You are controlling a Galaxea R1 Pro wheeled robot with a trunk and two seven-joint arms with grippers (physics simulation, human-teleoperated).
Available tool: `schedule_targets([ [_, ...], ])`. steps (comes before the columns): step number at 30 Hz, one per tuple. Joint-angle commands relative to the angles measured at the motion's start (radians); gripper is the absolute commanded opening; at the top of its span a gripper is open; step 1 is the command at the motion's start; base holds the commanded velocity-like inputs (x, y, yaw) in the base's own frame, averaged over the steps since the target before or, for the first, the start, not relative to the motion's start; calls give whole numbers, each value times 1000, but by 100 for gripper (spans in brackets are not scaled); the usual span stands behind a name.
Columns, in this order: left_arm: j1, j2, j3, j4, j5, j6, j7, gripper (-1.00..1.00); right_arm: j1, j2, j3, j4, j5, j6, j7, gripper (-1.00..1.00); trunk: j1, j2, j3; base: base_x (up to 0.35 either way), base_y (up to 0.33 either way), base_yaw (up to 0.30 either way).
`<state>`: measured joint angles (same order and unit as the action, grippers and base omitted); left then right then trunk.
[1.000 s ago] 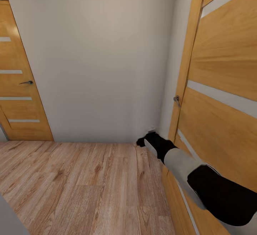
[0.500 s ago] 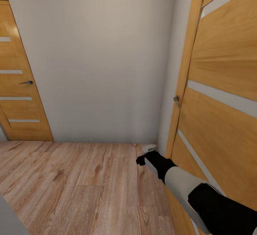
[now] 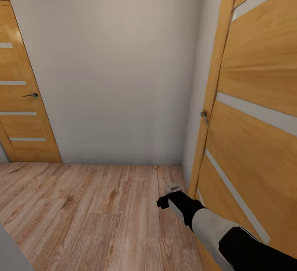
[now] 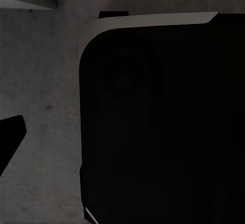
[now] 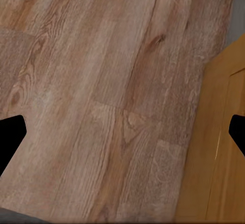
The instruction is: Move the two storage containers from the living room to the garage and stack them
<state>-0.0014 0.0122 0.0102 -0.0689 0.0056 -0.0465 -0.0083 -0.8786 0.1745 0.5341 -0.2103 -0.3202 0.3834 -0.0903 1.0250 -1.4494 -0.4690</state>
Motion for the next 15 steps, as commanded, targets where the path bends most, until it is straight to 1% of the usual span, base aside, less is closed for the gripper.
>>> schedule_targets([
  [1,0,0,1,0,1,-3,-1,100,1,0,7,-1,-8,4,-7,100,0,-1,-1,0,0,0],
  [2,0,0,1,0,1,-3,-1,100,5,0,7,-1,-5,2,-7,100,0,-1,-1,0,0,0],
  [3,0,0,1,0,1,-3,-1,100,23,0,7,25,11,-9,-6,100,0,-1,-1,0,0,0],
  [5,0,0,1,0,1,-3,-1,100,26,0,7,55,22,-27,-6,100,0,-1,-1,0,0,0],
  [6,0,1,2,0,2,-3,-1,100,28,0,7,97,27,-57,-5,100,0,-1,-1,0,0,0],
  [7,0,1,2,0,2,-3,-1,100,29,0,7,176,29,-85,-4,100,0,-1,-1,0,0,0],
  [8,0,2,2,0,2,-3,-1,100,29,0,7,200,27,-107,-2,100,0,-1,-1,0,0,0],
  [11,0,2,2,0,3,-3,0,100,45,0,7,229,29,-143,-1,100,0,-1,-1,0,0,0],
  [15,0,2,2,0,4,-3,1,100,112,0,7,238,31,-174,0,100,0,-1,-1,0,0,0],
])
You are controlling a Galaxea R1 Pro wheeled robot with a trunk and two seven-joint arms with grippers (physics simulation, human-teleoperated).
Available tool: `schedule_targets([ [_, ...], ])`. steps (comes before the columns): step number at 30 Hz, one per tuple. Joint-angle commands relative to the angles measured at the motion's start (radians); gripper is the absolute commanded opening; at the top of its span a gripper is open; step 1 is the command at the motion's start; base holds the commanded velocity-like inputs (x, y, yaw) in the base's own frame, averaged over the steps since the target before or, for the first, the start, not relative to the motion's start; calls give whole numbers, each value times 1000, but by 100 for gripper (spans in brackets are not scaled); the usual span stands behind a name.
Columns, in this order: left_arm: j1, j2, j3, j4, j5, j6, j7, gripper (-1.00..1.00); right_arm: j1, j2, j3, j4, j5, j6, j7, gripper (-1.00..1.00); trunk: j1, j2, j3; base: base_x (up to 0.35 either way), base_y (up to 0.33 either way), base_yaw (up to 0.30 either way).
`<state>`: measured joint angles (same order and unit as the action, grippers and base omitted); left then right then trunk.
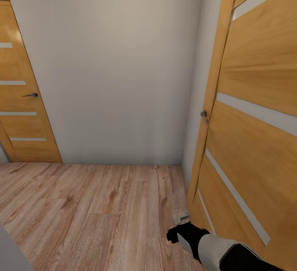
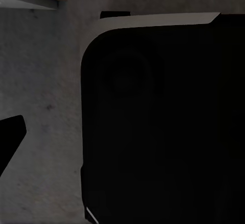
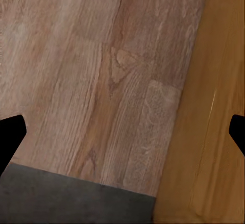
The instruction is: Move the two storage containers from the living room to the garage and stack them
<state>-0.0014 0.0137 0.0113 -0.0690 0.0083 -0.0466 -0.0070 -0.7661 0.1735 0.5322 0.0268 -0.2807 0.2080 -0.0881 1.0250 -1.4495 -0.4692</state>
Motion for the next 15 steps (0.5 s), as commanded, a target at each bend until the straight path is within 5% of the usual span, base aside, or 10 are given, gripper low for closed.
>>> schedule_targets([
  [1,0,0,1,0,1,-3,-1,100,20,1,9,2,-9,-6,-2,100,0,-1,-1,0,0,0],
  [15,0,2,1,0,1,-3,-1,100,157,1,9,4,-5,-73,-4,100,0,-1,-1,0,0,0],
])
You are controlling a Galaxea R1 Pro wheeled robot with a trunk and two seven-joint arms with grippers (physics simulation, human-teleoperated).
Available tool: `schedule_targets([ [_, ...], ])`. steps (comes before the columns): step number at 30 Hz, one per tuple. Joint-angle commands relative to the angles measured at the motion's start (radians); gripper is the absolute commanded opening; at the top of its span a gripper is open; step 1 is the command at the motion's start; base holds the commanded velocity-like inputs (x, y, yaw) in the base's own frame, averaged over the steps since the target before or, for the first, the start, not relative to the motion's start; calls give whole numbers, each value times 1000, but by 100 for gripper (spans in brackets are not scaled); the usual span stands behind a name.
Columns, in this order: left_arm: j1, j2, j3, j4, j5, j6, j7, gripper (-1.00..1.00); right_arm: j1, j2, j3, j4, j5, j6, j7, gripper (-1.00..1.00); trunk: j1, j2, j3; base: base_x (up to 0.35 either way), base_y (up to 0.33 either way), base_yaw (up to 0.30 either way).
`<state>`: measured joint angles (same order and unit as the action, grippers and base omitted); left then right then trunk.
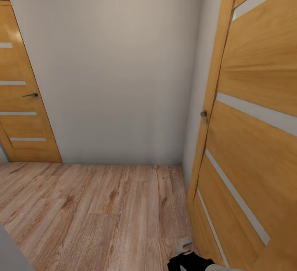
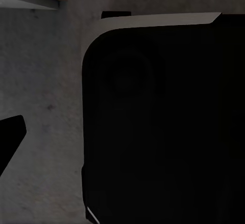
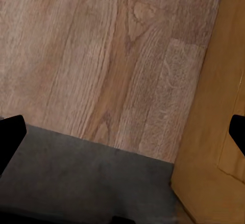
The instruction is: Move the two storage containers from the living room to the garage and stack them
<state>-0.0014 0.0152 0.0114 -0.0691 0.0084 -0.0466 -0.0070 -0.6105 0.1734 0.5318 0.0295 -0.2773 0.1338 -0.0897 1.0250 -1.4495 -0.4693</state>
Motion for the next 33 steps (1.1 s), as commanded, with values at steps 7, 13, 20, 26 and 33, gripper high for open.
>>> schedule_targets([
  [7,0,0,1,0,1,-3,0,100,93,-3,10,1,-8,-29,-4,100,0,-1,-1,0,0,0],
  [13,0,0,1,0,1,-3,0,100,152,-21,10,1,-8,-54,-4,100,0,-1,-1,0,0,0],
  [20,0,0,1,0,1,-3,0,100,171,-21,10,1,-9,-62,-5,100,0,-1,-1,0,0,0],
  [26,0,0,1,1,1,-3,-1,100,184,-23,10,1,-9,-73,-5,100,0,-1,-1,0,0,0],
  [33,0,0,1,1,1,-3,-1,100,190,-41,10,1,-9,-78,-5,100,0,-1,-1,0,0,0],
])
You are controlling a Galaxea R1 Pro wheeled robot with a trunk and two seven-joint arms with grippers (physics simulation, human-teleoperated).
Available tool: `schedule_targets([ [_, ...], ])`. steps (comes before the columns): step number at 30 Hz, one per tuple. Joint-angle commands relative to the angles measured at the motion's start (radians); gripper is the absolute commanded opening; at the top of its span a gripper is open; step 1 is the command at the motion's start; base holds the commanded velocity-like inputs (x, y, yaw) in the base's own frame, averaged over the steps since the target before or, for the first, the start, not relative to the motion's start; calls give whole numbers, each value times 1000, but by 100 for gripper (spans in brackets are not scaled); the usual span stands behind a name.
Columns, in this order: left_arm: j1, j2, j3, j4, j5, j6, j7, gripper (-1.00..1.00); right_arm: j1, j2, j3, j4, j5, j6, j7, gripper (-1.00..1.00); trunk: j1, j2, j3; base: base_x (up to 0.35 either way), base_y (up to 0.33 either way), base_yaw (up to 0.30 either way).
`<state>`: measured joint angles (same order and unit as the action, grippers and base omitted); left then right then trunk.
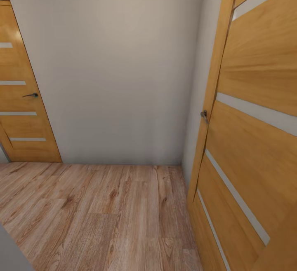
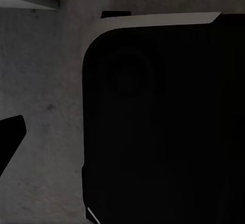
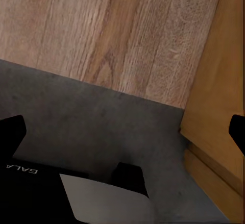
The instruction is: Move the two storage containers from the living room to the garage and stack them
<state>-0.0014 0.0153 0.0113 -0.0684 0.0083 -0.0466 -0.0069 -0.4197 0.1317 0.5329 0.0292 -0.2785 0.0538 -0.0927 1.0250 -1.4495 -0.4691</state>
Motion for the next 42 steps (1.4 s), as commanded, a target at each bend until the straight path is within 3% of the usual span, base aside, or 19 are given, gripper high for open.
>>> schedule_targets([
  [1,0,0,1,0,1,-2,-1,100,1,-4,9,1,-8,-1,-2,100,0,-1,-1,0,0,0],
  [8,0,0,1,0,1,-2,-1,100,27,-29,9,1,-8,-17,-3,100,0,-1,-1,0,0,0],
  [11,0,0,1,0,1,-2,-1,100,70,-49,9,1,-8,-53,-3,100,0,-1,-1,0,0,0],
  [20,0,-1,1,0,1,-2,-1,100,113,-56,9,1,-9,-58,-3,100,0,-1,-1,0,0,0],
  [32,0,-1,1,0,1,-2,-1,100,152,-99,9,1,-10,-80,-4,100,0,-1,-1,0,0,0],
  [37,0,-1,1,0,1,-2,-1,100,204,-124,9,1,-10,-109,-2,100,0,-1,-1,0,0,0],
  [42,0,-1,1,0,1,-2,-1,100,234,-133,9,1,-9,-137,1,100,0,-1,-1,0,0,0],
])
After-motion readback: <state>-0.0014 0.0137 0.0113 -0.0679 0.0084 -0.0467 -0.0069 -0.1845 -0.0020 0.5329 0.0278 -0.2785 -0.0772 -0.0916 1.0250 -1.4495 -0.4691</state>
